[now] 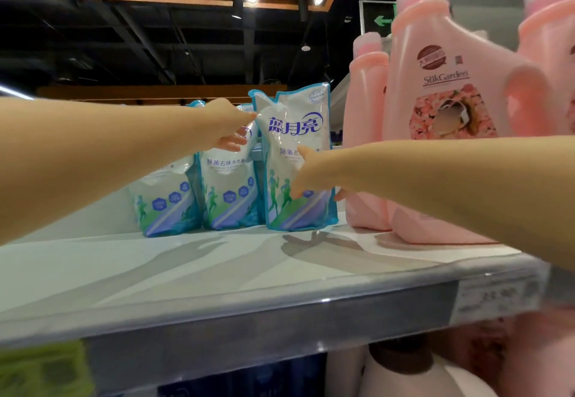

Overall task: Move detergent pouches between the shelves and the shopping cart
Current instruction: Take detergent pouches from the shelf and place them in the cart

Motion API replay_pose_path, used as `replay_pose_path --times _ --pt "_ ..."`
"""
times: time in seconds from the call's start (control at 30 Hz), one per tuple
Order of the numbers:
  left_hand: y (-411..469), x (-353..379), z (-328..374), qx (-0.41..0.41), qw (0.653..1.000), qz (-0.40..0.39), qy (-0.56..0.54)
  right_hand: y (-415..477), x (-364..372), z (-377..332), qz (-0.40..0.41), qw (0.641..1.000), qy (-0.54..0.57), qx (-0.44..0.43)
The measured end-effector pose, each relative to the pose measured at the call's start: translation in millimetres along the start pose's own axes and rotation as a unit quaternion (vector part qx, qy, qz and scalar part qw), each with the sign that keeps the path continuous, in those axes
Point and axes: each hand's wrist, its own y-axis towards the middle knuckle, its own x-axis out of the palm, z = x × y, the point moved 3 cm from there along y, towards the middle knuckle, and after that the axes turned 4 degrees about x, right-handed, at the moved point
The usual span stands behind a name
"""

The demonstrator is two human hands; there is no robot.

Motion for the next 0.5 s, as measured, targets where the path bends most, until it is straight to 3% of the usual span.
replay_pose_path --times 0.27,0.5 --pt "-61.4 -15.6 21.5 0.111 0.982 -0.033 0.147 -67.4 -15.8 -9.9 0.048 0.998 -0.047 -0.015" --pt "-160.6 -47.2 53.9 0.249 0.953 -0.075 0.157 -165.6 -46.6 -22.4 0.119 0.990 0.077 -0.019"
